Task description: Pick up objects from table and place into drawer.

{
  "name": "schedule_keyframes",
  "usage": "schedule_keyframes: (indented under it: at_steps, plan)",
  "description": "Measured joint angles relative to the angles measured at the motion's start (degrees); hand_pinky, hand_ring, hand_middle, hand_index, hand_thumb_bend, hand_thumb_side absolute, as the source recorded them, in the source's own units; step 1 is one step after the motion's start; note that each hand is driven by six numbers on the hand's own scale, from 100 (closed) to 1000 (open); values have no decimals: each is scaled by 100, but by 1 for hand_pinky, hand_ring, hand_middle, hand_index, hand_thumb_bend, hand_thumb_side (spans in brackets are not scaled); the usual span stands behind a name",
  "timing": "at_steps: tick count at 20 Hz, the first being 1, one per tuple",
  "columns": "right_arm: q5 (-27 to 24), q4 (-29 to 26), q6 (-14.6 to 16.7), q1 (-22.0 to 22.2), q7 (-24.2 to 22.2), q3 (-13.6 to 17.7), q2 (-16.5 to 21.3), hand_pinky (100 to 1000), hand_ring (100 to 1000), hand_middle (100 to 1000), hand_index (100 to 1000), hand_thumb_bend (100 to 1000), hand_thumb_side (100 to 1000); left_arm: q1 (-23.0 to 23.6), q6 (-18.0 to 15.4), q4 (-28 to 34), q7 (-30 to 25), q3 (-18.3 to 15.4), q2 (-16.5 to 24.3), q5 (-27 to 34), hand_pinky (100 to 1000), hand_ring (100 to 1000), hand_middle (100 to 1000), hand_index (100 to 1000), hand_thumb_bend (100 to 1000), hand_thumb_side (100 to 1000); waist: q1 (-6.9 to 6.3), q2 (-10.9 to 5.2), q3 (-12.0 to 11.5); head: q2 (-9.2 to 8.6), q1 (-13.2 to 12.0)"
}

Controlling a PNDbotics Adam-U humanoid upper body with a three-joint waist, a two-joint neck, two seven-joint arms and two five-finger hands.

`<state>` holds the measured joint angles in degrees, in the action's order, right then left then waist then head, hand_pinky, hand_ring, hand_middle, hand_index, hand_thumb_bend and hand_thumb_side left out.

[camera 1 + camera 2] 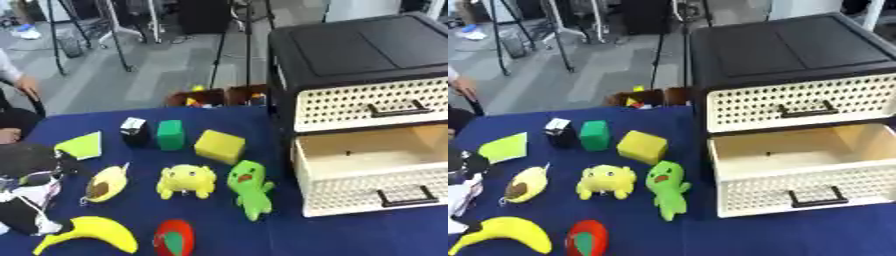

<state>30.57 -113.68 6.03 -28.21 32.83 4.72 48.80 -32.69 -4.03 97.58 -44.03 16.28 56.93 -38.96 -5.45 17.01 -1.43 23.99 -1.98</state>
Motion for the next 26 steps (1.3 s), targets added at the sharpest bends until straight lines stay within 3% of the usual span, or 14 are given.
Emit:
schedule_keyframes:
  at_steps: [8, 18, 26]
  plan:
    - [-16, 0, -15, 19, 18, 22, -18, 415, 513, 514, 765, 100, 826, -88, 286, -158, -548, 79, -139, 135, 579, 686, 716, 821, 465, 517, 23, 14, 42, -11, -1]
    - [-44, 0, -19, 45, 68, 25, -61, 417, 512, 514, 765, 100, 824, -264, 509, -660, -376, 362, -362, 103, 560, 676, 697, 795, 449, 493, 29, 44, 63, -12, -106]
    - [-54, 0, -10, 20, 104, 27, -97, 417, 512, 513, 764, 100, 822, -310, 407, -1053, -389, 497, -533, -31, 552, 670, 704, 792, 452, 468, 26, 85, 67, 158, -305]
